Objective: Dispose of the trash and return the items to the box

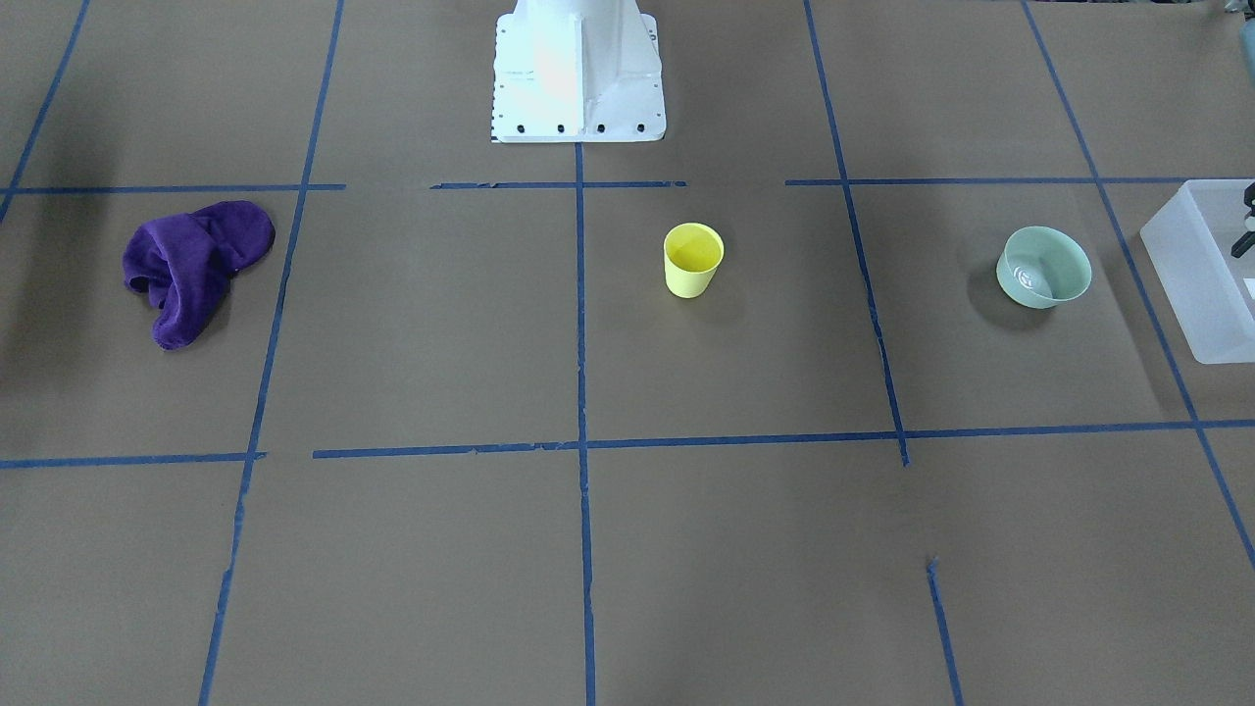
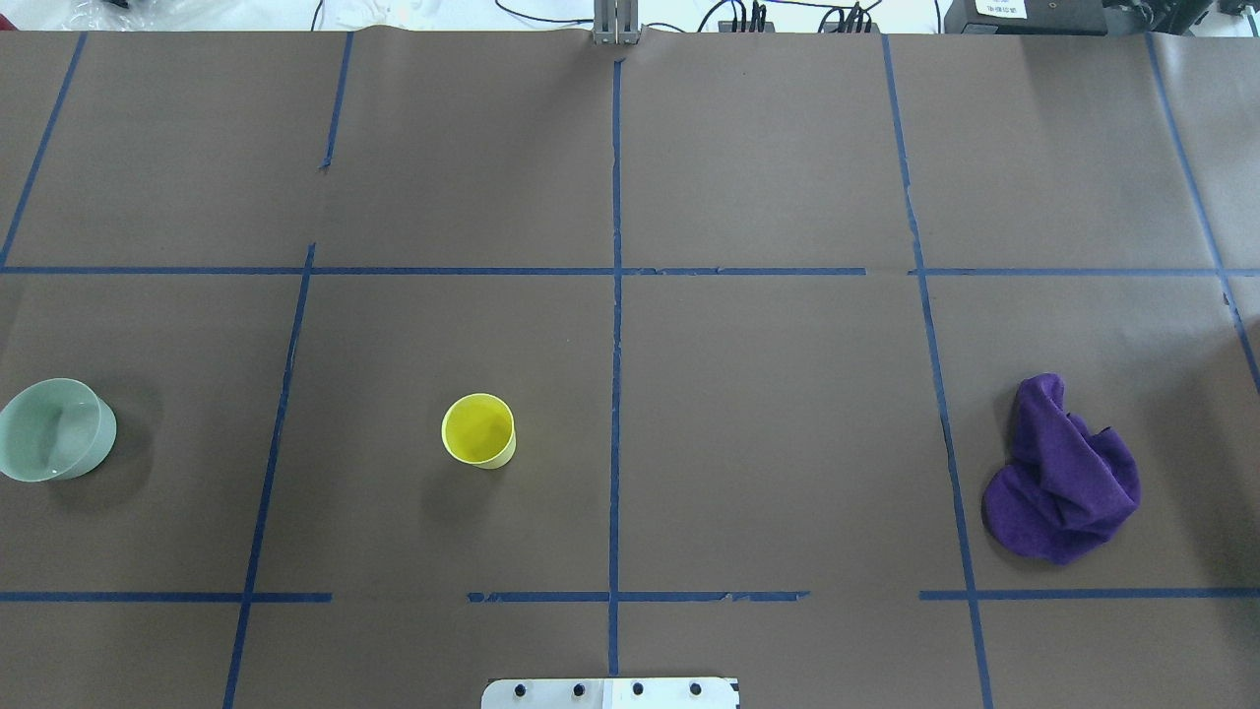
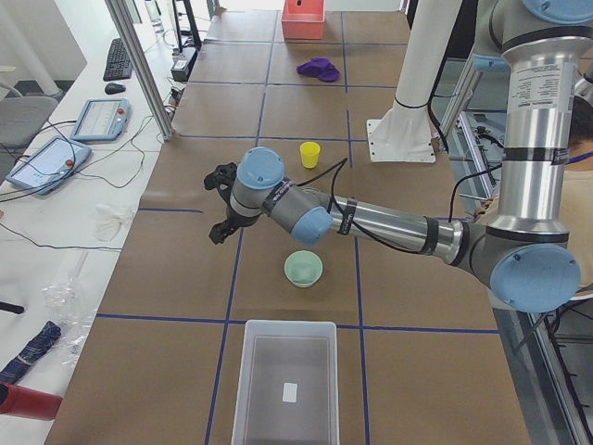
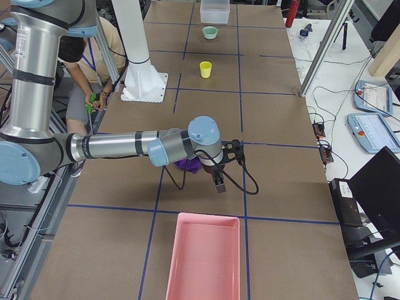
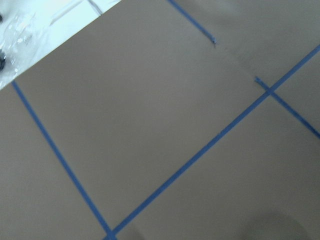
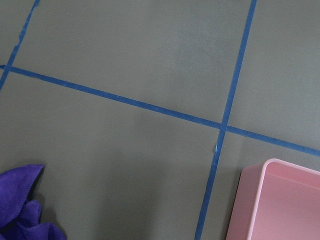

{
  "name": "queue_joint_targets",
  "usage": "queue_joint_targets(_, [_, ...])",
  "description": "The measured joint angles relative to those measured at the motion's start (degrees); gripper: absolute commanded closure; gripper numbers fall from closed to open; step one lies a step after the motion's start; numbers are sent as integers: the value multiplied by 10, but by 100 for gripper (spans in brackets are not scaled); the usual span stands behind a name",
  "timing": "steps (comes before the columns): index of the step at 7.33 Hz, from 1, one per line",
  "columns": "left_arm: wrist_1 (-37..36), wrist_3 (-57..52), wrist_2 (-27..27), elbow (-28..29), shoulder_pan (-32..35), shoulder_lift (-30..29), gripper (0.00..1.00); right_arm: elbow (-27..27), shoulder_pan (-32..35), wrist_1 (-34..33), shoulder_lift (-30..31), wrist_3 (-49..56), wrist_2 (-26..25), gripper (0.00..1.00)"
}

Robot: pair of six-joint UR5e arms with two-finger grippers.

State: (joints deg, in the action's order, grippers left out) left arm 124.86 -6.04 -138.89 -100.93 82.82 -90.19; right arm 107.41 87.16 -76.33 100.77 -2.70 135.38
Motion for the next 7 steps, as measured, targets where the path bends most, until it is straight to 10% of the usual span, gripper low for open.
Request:
queue_joint_targets(4, [218, 452, 109, -17, -188, -9, 0, 2, 0, 3, -21, -137, 5, 0])
queue_joint_targets(7, [-12, 582, 266, -116, -333, -84, 0, 0, 0, 35, -15, -141, 3, 0])
